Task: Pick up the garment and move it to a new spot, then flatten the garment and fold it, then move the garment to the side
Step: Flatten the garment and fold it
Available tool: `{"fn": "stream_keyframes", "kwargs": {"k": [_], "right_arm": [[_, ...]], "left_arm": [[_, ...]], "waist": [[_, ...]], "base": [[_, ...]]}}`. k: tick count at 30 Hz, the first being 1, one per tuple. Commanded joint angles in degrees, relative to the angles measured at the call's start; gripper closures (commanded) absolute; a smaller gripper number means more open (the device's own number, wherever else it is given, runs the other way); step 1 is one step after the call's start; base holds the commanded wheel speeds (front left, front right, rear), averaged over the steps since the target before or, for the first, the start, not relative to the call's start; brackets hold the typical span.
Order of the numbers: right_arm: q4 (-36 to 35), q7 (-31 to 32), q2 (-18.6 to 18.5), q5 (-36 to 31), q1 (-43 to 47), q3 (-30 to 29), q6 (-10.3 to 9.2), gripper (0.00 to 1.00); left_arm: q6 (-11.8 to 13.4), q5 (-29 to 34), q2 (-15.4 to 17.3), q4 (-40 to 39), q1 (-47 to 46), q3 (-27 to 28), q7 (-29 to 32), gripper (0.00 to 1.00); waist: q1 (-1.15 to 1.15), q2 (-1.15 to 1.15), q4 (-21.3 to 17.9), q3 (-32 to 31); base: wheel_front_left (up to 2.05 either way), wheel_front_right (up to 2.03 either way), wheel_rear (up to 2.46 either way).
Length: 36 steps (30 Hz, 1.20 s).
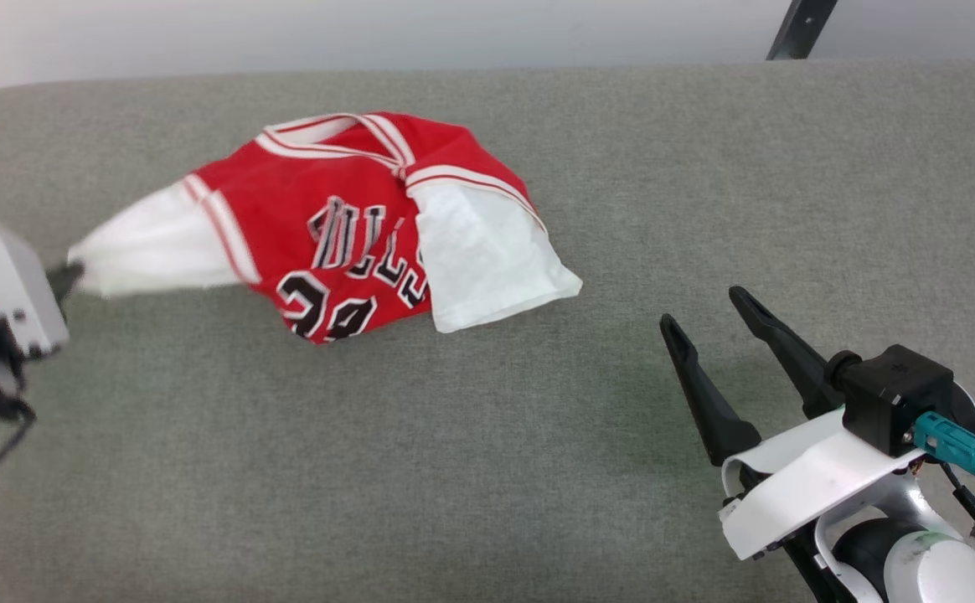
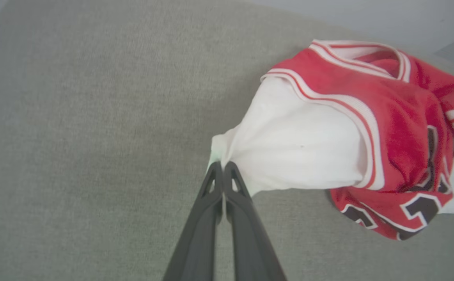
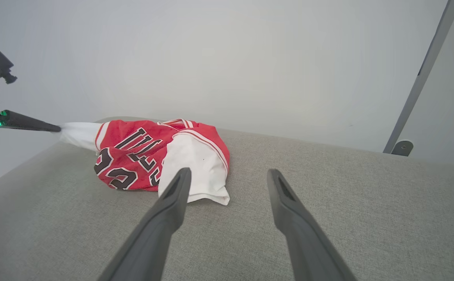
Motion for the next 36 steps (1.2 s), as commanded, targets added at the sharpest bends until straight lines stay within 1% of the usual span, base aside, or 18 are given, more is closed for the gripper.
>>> {"fn": "stream_keyframes", "kwargs": {"k": [1, 3, 7, 11, 12, 13, 15, 20, 24, 28, 32, 34, 36], "right_arm": [[0.1, -0.14, -0.08, 0.32, -0.01, 0.22, -0.06, 0.0], [0.09, 0.01, -0.22, 0.33, -0.41, 0.22, -0.06, 0.0], [-0.12, 0.28, -0.34, 0.27, -0.61, -0.09, -0.06, 0.0], [-0.16, 0.27, -0.23, 0.2, -0.56, -0.12, -0.06, 0.0], [-0.06, 0.28, -0.19, 0.22, -0.54, -0.11, -0.06, 0.0], [0.05, 0.29, -0.18, 0.26, -0.51, -0.16, -0.06, 0.0], [0.39, 0.38, -0.32, 0.4, -0.34, -0.38, -0.06, 0.0], [1.67, 1.34, -1.62, 0.73, -0.14, -0.54, -0.06, 0.0], [3.75, 2.95, -3.28, 1.67, -0.52, -0.02, -0.06, 0.0], [6.93, 5.11, -5.37, 2.78, -1.39, 0.83, -0.06, 0.0], [10.76, 8.33, -8.03, 4.65, -3.13, 2.46, -0.06, 0.0], [12.72, 10.25, -9.91, 5.26, -5.03, 3.82, -0.06, 0.0], [14.53, 11.87, -11.46, 6.09, -7.54, 5.42, -0.06, 0.0]], "left_arm": [[0.54, 0.61, -0.57, 2.64, 1.67, -0.49, -0.84, 1.0], [0.66, 1.3, -0.92, 5.65, 2.49, -1.0, -2.13, 1.0], [0.31, 0.67, -2.87, 11.6, 3.24, -0.86, -4.57, 1.0], [-0.16, 0.76, -4.15, 16.67, 2.22, -1.31, -5.41, 1.0], [-0.3, 0.97, -4.15, 17.62, 1.84, -1.45, -5.62, 0.88], [-0.56, 1.36, -4.08, 18.37, 1.46, -1.67, -6.2, 0.65], [-0.99, 0.99, -4.37, 19.58, 0.9, -1.36, -7.34, 0.0], [-2.09, 0.5, -4.95, 19.91, 0.31, -1.43, -10.72, 0.0], [-2.53, 0.1, -6.08, 17.73, 1.87, -1.71, -14.71, 0.0], [-2.68, -0.76, -7.77, 13.01, 5.28, -1.65, -20.82, 0.0], [-2.69, -0.67, -9.77, 6.13, 11.77, -1.79, -28.47, 0.0], [-1.58, -0.05, -11.17, 2.29, 15.33, -2.25, -31.64, 0.0], [0.07, 0.52, -12.26, -1.8, 18.65, -2.2, -34.94, 0.0]], "waist": [[0.0, 0.0, -0.54, 0.48], [0.0, 0.0, -0.92, 0.75], [0.0, 0.0, -1.43, 1.11], [0.0, 0.0, -1.78, 1.37], [0.0, 0.0, -1.83, 1.34], [0.0, 0.0, -1.84, 1.27], [0.0, 0.0, -1.74, 0.93], [0.0, 0.0, -0.45, -0.51], [0.0, 0.0, 1.38, -1.8], [0.0, 0.0, 3.54, -3.12], [0.0, 0.0, 5.83, -4.13], [0.0, 0.0, 7.22, -4.42], [0.0, 0.0, 8.63, -4.56]], "base": [[0.0, 0.0, 0.0], [0.0, 0.0, 0.0], [0.0, 0.0, 0.0], [0.0, 0.0, 0.0], [0.0, 0.0, 0.0], [0.0, 0.0, 0.0], [0.0, 0.0, 0.0], [0.0, 0.0, 0.0], [0.0, 0.0, 0.0], [0.0, 0.0, 0.0], [0.0, 0.0, 0.0], [0.0, 0.0, 0.0], [0.0, 0.0, 0.0]]}}
